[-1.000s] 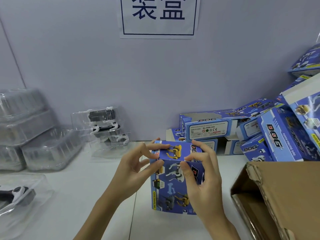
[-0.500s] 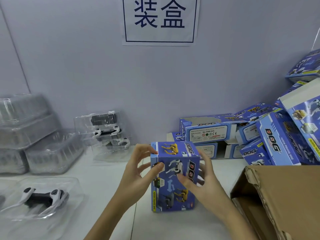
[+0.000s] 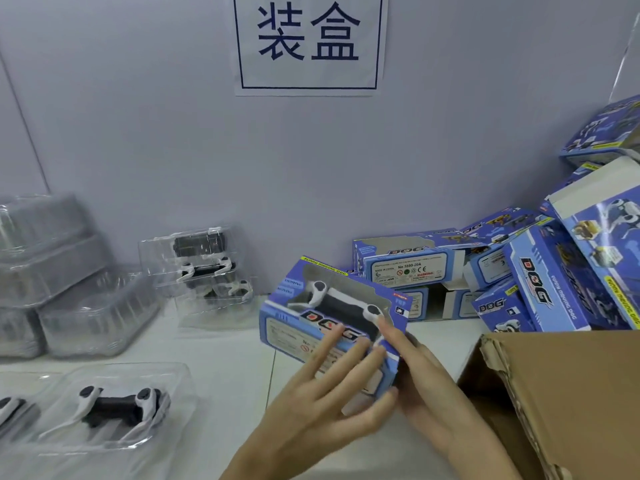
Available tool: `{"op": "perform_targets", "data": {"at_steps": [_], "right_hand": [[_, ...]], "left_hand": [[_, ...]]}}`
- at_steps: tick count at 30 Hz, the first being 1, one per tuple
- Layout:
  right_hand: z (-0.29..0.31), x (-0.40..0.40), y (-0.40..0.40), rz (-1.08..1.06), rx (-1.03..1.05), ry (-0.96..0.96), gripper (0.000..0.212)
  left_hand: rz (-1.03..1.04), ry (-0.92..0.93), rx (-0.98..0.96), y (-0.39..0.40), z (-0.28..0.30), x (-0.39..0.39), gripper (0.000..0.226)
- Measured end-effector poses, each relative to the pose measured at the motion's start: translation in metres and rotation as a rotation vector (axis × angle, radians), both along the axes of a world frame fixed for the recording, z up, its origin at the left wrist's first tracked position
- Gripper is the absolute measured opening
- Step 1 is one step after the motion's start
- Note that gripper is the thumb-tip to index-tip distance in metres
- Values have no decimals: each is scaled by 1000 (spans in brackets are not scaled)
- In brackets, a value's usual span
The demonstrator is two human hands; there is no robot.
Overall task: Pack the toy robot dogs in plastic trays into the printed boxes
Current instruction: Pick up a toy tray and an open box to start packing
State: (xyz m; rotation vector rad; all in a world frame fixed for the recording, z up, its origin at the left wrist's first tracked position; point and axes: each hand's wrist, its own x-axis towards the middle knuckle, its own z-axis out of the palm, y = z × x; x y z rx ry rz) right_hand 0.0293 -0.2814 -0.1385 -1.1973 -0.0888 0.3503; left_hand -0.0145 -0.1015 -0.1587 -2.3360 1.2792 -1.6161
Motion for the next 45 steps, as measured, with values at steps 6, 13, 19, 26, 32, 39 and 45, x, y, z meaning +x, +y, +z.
{"op": "perform_targets", "data": {"at_steps": [6,13,19,26,32,39,45], "right_hand": [[7,-2,0,-128,91,-139,66],[16,-7,-1,-135,133,-191,65],[25,-16,0,-87,-12,-245,46],[51,-30,-21,107,-233,-336,88],[58,-50,-25,-345,151,-316,49],[76,-76,-29,-693,711,-152,72],[78,-75,-31,-697,618,-206,70]], "left_hand": [[6,258,-559,4,16,-7,45],[-62,992,-1350,39,47,0,67],[-371,1258,-1426,43,47,1,48],[-439,1355,-1455,69,52,1,40],[-455,1130,-1712,78,52,11,64],[-389,1134,-1668,78,47,11,70],[-401,1202,-1543,71,51,8,72]]}}
